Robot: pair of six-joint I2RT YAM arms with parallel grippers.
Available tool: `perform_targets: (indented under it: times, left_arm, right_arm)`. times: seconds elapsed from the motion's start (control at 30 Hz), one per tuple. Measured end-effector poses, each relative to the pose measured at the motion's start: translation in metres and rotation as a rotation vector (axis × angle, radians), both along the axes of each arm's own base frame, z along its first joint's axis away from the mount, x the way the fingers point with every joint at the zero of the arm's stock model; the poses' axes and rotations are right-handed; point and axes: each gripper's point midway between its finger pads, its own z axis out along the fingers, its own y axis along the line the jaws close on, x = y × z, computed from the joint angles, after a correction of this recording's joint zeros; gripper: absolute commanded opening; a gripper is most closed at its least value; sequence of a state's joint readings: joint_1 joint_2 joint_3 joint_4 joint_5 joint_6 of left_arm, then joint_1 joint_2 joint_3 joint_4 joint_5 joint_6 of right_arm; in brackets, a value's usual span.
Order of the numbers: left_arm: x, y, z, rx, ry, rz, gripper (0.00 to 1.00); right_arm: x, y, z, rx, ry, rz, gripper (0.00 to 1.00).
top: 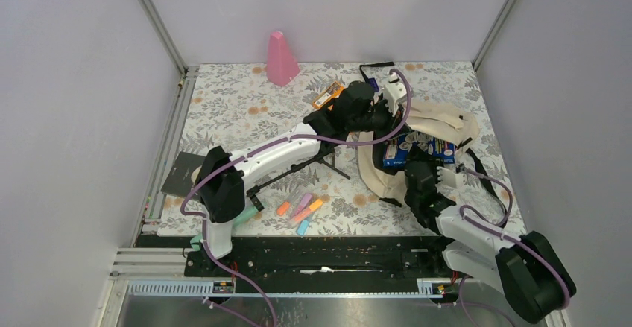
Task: Pack the student bag
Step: Place the book in the student bag.
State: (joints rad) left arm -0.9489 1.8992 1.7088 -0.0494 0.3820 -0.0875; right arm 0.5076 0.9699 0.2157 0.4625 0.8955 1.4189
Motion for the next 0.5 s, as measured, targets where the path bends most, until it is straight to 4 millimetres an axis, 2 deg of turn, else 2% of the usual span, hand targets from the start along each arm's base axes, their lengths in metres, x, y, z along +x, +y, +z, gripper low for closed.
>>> perform_targets:
  times: [0.13, 0.23, 0.27, 0.3, 0.33, 0.43, 0.5]
  left_arm:
    - [-0.002, 0.000, 0.002, 0.001, 0.001, -0.009, 0.00]
    - [-0.004, 0.000, 0.003, 0.003, -0.003, -0.026, 0.00]
    - [-0.005, 0.000, 0.002, 0.004, -0.002, -0.032, 0.00]
    - [-0.006, 0.000, 0.002, 0.006, 0.000, -0.036, 0.00]
    - [-0.006, 0.000, 0.001, 0.006, 0.000, -0.038, 0.00]
    - [-0.007, 0.000, 0.002, 0.005, 0.002, -0.043, 0.00]
    - [-0.008, 0.000, 0.001, 0.007, 0.005, -0.043, 0.00]
  right_arm:
    - [0.006, -0.001, -0.009, 0.000, 0.023, -0.020, 0.00]
    - [0.012, -0.001, -0.010, 0.005, 0.033, -0.031, 0.11]
    - [0.014, -0.001, -0.010, 0.004, 0.038, -0.035, 0.18]
    - [0.017, -0.001, -0.010, 0.003, 0.043, -0.039, 0.33]
    - [0.019, -0.002, -0.011, 0.001, 0.048, -0.042, 0.43]
    - [0.027, -0.003, -0.016, 0.006, 0.072, -0.043, 0.63]
    - [0.032, -0.004, -0.016, 0.006, 0.079, -0.036, 0.69]
